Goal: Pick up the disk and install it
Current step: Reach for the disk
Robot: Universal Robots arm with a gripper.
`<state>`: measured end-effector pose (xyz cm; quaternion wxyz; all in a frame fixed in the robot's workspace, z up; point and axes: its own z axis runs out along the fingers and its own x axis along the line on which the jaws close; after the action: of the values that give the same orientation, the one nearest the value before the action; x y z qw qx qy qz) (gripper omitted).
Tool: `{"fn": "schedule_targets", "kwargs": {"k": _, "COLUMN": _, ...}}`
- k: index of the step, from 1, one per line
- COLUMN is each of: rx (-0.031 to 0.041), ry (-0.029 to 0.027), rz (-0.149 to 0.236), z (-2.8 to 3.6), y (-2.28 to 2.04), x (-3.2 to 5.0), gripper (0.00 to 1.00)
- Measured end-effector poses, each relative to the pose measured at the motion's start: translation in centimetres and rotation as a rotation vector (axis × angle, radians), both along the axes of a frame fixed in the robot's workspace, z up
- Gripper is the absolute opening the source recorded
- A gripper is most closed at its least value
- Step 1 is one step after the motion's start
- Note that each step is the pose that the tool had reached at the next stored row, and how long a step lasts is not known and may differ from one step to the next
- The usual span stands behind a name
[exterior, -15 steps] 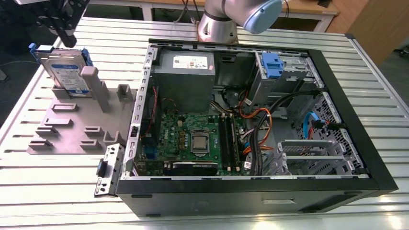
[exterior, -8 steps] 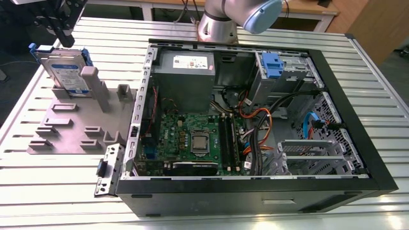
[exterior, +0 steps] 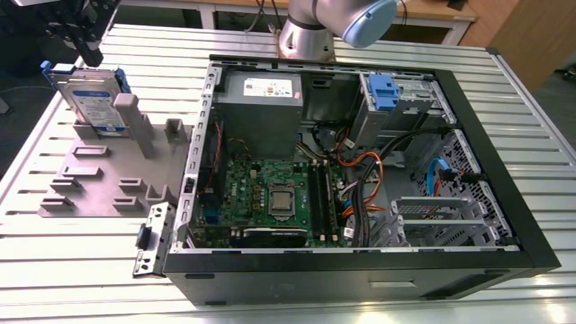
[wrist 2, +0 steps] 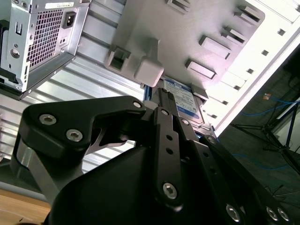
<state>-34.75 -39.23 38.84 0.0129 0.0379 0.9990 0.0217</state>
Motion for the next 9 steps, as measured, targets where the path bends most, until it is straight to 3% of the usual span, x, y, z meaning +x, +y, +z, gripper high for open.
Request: {"fn": "schedule_targets", "kwargs": {"k": 9, "rx": 0.0000, "ry": 0.0000, "rz": 0.000, "z": -0.01, "y": 0.01, "x": -0.51, "gripper": 0.11}}
